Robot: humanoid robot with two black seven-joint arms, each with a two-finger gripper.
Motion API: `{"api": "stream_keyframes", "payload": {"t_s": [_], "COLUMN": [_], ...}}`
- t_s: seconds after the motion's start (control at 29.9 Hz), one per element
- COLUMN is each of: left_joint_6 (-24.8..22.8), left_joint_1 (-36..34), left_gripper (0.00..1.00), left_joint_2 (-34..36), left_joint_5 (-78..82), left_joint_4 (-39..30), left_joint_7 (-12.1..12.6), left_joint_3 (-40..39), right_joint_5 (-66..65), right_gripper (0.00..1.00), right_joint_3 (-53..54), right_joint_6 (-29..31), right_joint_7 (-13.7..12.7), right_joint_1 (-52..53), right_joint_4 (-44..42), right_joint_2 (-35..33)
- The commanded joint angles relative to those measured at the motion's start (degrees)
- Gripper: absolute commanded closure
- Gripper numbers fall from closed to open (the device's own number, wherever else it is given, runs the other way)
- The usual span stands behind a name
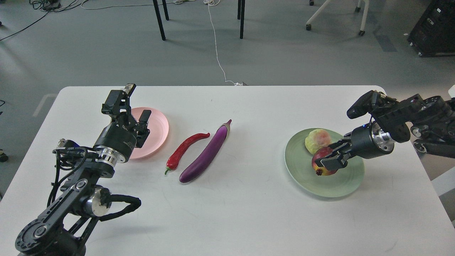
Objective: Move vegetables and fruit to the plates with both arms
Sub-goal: 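Place the red apple on the green plate and withdraw right gripper, then reach the left gripper to the purple eggplant and grasp it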
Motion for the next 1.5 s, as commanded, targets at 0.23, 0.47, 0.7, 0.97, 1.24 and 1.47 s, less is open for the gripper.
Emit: {"api": "stream_keyframes", "payload": {"t_s": [0.23,0.47,0.7,0.97,1.24,1.47], "left_joint_6": [0.0,-0.2,-0.7,-3.8,-4.5,-9.6], "left_joint_1": [0.0,-0.3,-0.8,-3.6,-19.0,-37.8], "left_gripper": [0.01,0.01,0.01,0.01,0.01,0.01], "left_joint_2": [0.1,1.4,2.7,3.1,8.2,10.4], "left_joint_5": [0.1,0.0,0.2,10.5,37.2,51.7], "left_joint_4": [-0.1,-0.3,-0.3,-0.3,3.1,11.5], "left_joint_7": [0.0,0.0,0.0,0.0,-0.5,-2.6], "left_joint_3": [0.0,0.0,0.7,4.7,22.0,42.6], "right_joint_5": [0.5,9.5,39.9,71.9,79.8,79.7], "right_gripper": [0.03,0.03,0.02,0.02,0.02,0.02], "right_joint_3": [4.1,19.9,39.2,61.2,67.9,68.0], "right_joint_6": [-0.3,-0.2,0.3,7.0,14.8,14.9], "right_joint_7": [0.0,0.0,0.0,0.0,0.0,0.0], "right_joint_1": [-1.8,-5.3,-21.8,-42.6,-50.1,-50.7], "right_joint_4": [-0.4,-0.3,-2.9,-5.8,-12.4,-12.5], "right_joint_2": [-0.7,-5.2,-5.9,-5.6,-4.7,-5.1]}}
